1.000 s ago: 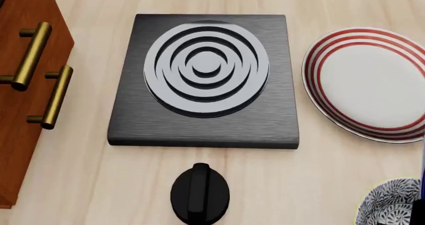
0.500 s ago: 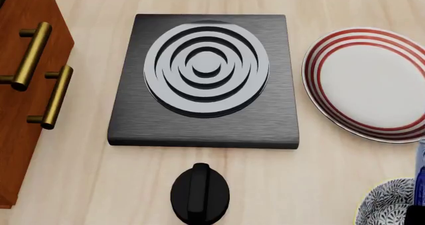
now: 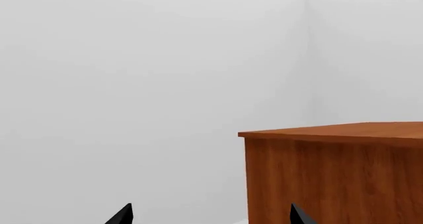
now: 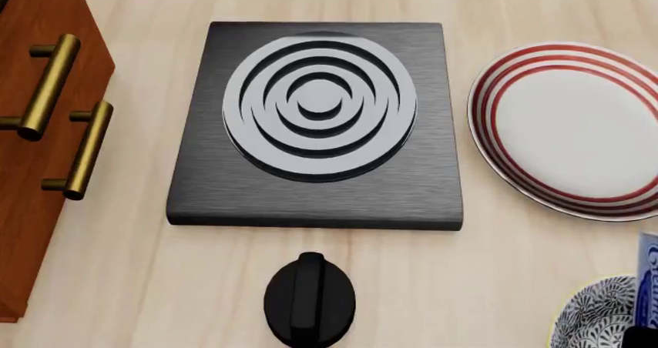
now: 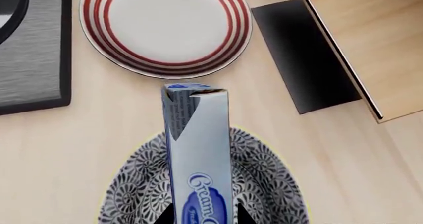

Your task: Pick up the cream cheese and put it in the bowl.

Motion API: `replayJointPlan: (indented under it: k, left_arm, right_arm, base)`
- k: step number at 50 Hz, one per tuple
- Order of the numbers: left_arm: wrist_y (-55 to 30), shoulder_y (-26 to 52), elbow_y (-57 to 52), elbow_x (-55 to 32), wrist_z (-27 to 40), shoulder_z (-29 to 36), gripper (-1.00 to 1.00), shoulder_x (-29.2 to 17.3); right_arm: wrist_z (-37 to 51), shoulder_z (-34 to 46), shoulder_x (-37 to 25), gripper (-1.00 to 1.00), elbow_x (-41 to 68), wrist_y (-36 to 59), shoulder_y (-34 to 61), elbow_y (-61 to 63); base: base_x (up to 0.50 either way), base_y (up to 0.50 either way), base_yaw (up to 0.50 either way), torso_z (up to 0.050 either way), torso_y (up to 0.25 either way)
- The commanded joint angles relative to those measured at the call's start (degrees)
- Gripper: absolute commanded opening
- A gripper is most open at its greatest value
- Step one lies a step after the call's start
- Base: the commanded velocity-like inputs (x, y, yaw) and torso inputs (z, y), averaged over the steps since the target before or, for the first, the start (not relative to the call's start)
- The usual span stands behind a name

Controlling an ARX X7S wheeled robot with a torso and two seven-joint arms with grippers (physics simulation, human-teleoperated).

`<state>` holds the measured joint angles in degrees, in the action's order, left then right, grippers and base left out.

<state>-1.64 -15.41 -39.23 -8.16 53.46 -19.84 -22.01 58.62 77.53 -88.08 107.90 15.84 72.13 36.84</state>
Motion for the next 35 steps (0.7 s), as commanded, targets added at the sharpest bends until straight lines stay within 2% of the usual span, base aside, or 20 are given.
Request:
replayJointPlan:
  k: [1, 35]
  left_arm:
    - [0.1, -0.1, 0.0, 0.0, 0.0, -0.1, 1.00, 0.1]
    - [0.2, -0.2, 0.0, 0.3, 0.0, 0.0, 1.00, 0.2]
  right_arm:
    - [-0.3, -0.4, 0.1, -1.00, -1.4, 0.2, 3.7, -0.6]
    - [-1.8, 0.8, 3.3, -1.00, -2.8, -0.8, 1.3, -4.3]
  base:
    - [0.00, 0.00, 0.00, 0.000, 0.000]
    - [0.00, 0.00, 0.00, 0.000, 0.001]
